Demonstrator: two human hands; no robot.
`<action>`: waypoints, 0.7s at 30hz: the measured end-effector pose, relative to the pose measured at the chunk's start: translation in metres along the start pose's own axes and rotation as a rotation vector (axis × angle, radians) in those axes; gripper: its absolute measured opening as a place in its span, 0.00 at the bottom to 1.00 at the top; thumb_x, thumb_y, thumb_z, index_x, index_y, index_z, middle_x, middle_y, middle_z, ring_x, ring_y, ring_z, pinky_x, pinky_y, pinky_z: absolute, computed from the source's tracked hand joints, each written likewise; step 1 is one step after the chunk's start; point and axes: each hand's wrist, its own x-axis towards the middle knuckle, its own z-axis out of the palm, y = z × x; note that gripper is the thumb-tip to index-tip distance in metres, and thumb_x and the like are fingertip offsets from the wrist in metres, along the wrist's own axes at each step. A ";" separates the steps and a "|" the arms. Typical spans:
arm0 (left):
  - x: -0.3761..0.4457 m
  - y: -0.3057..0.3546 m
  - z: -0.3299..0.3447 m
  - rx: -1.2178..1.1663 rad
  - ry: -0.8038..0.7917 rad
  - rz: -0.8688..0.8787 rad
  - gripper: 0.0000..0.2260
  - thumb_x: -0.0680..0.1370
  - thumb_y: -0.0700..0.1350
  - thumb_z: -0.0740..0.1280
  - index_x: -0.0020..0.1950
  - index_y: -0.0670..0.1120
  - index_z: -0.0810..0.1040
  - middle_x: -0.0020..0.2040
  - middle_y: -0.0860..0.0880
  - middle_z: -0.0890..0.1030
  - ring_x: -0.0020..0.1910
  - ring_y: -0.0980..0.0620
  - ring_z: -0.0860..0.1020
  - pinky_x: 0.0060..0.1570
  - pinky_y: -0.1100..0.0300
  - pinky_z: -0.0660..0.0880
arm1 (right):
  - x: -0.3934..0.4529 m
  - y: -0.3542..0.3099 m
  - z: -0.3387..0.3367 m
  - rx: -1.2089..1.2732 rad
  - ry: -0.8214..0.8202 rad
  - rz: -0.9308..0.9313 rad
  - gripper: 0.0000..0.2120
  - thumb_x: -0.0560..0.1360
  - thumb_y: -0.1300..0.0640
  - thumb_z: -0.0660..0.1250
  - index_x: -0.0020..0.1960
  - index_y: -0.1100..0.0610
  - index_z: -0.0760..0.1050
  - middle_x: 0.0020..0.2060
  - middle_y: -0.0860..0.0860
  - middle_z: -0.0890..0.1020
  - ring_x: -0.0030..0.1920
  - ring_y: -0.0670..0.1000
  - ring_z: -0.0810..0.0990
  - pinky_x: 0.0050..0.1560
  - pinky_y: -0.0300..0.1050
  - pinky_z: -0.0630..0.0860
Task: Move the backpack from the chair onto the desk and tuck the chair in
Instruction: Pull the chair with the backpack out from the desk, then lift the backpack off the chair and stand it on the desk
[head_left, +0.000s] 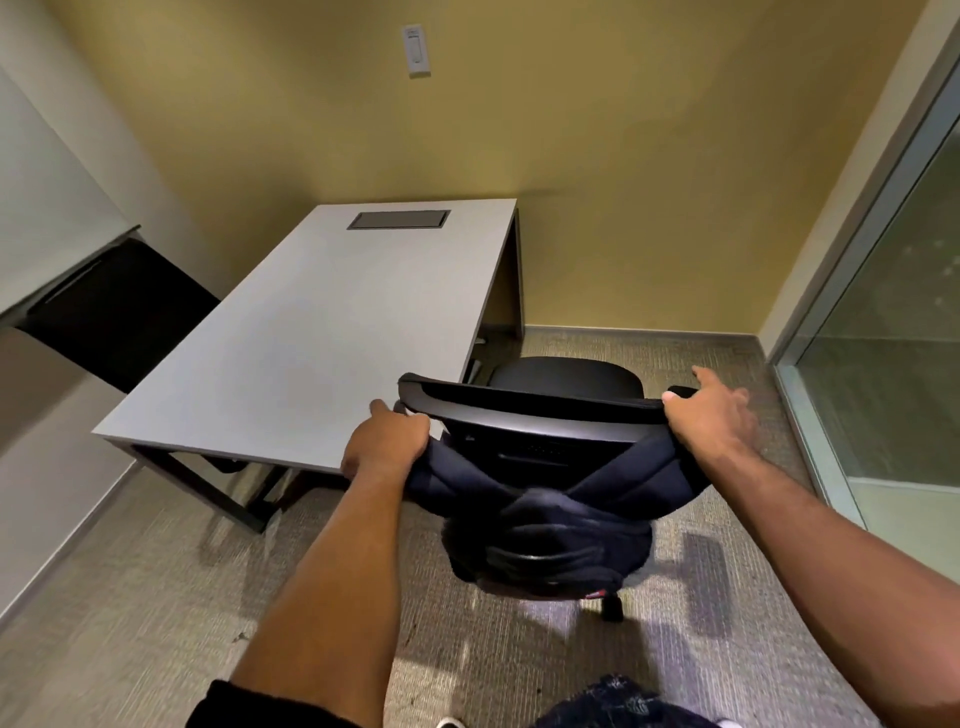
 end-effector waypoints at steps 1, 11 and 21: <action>-0.004 0.004 0.001 0.034 -0.022 0.025 0.25 0.78 0.51 0.60 0.74 0.45 0.63 0.68 0.39 0.76 0.68 0.36 0.74 0.65 0.44 0.71 | 0.000 0.001 0.001 -0.003 -0.004 0.001 0.30 0.78 0.43 0.66 0.79 0.42 0.63 0.72 0.61 0.69 0.66 0.66 0.73 0.61 0.56 0.73; -0.042 0.029 0.044 0.338 -0.095 0.312 0.10 0.75 0.50 0.62 0.51 0.46 0.77 0.53 0.44 0.80 0.48 0.44 0.77 0.50 0.52 0.71 | -0.004 0.002 -0.007 0.000 -0.053 -0.068 0.24 0.78 0.52 0.60 0.75 0.50 0.69 0.68 0.60 0.77 0.64 0.64 0.77 0.61 0.53 0.73; -0.089 0.037 0.126 0.806 -0.055 0.671 0.30 0.80 0.66 0.56 0.73 0.47 0.71 0.67 0.42 0.75 0.62 0.39 0.77 0.57 0.46 0.68 | -0.013 0.028 -0.020 0.097 0.001 -0.061 0.17 0.81 0.53 0.59 0.68 0.54 0.72 0.60 0.56 0.81 0.57 0.61 0.79 0.48 0.49 0.68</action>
